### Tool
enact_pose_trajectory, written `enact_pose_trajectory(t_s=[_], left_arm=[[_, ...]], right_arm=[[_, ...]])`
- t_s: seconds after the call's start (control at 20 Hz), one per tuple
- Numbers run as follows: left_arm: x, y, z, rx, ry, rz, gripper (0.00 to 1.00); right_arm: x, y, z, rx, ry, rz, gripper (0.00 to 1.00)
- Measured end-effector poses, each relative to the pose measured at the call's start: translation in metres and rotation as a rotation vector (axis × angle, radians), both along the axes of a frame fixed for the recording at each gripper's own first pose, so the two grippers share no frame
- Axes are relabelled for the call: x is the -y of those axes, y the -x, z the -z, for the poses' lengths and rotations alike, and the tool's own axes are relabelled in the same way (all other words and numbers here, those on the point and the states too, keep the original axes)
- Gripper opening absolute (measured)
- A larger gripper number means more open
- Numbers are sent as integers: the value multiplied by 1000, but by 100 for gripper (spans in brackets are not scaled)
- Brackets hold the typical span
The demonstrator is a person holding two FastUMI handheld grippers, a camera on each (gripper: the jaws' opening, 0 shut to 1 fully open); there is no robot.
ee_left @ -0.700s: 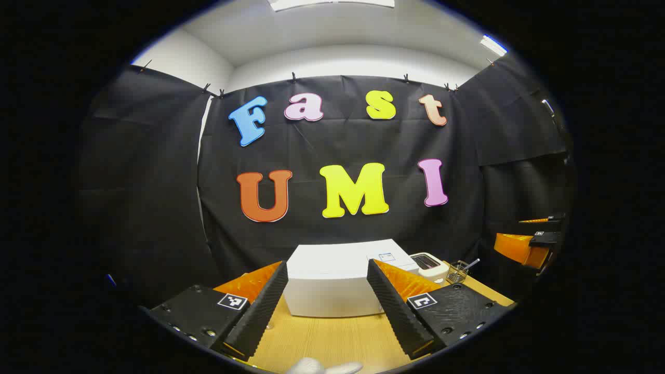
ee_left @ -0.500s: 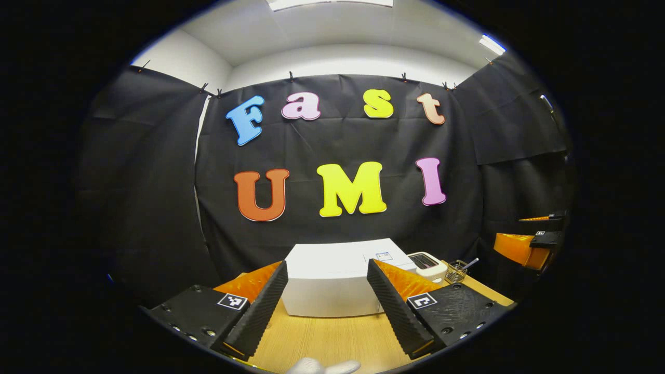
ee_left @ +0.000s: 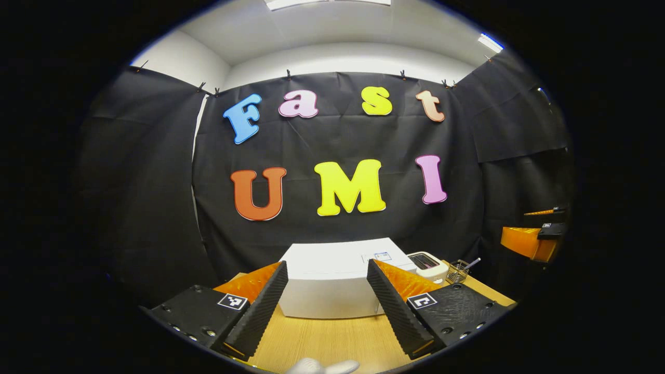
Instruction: Open the microwave oven with the left hand, put the food in, and close the microwave oven.
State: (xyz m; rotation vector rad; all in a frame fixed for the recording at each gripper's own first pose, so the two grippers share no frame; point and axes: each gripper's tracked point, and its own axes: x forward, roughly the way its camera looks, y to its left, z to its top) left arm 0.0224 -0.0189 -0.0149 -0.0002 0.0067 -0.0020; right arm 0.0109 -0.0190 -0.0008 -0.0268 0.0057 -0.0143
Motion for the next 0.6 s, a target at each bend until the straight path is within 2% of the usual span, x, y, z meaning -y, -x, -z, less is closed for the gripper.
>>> enact_pose_trajectory(t_s=[0.4,0.45,0.5,0.55,0.6], left_arm=[[32,-42,63,-7,33,38,96],[40,-49,75,-16,30,48,96],[50,-55,89,-35,29,61,96],[60,-62,102,-55,32,74,96],[69,-72,117,-75,34,83,96]], right_arm=[[22,-9,1,-32,-19,13,100],[28,-9,-1,-37,-17,22,91],[35,-9,-1,-41,-13,34,100],[41,-9,-2,-46,-9,45,90],[47,-8,-3,-51,-3,57,91]])
